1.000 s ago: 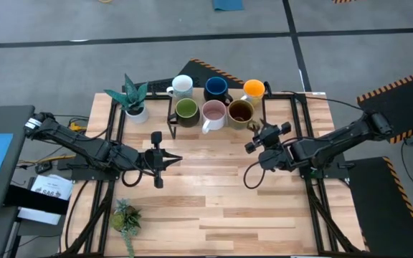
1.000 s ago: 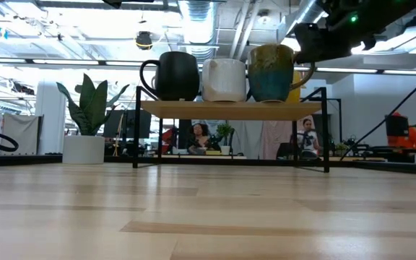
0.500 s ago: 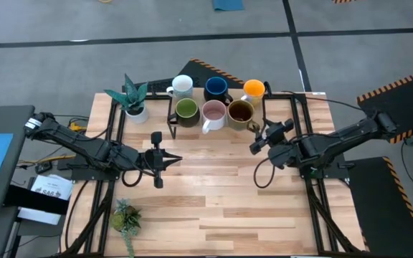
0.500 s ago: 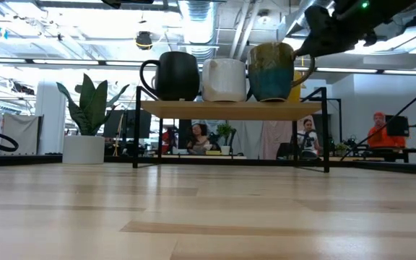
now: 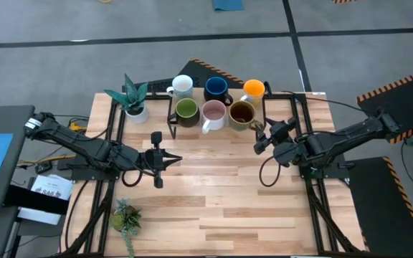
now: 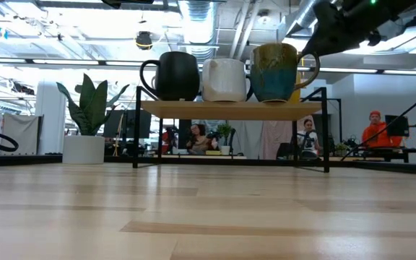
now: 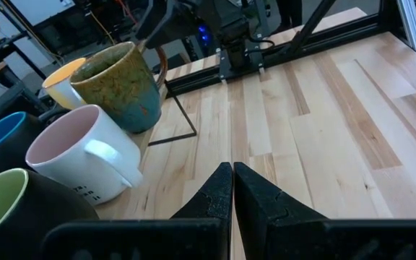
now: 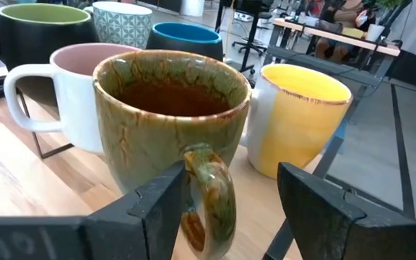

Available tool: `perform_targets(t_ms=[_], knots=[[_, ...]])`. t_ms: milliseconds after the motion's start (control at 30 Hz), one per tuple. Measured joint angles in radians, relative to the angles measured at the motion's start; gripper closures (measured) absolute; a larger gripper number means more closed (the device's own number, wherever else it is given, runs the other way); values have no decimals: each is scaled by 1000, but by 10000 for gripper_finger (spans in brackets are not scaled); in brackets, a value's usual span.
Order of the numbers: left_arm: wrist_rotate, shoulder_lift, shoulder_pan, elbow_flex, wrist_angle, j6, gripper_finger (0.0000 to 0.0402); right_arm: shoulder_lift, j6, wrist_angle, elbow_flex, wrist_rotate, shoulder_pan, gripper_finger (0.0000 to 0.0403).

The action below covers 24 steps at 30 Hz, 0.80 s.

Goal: Place coffee mugs
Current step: Put the brown mug on the shelf

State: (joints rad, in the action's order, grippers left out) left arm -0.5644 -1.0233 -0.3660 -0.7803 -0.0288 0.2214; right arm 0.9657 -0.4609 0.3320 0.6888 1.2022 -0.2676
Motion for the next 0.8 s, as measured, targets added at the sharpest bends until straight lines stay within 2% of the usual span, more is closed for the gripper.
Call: perform_targets(t_ms=[800], knots=[[0, 0, 0, 0, 0, 0, 401, 2, 0, 102, 0, 4, 22, 157]])
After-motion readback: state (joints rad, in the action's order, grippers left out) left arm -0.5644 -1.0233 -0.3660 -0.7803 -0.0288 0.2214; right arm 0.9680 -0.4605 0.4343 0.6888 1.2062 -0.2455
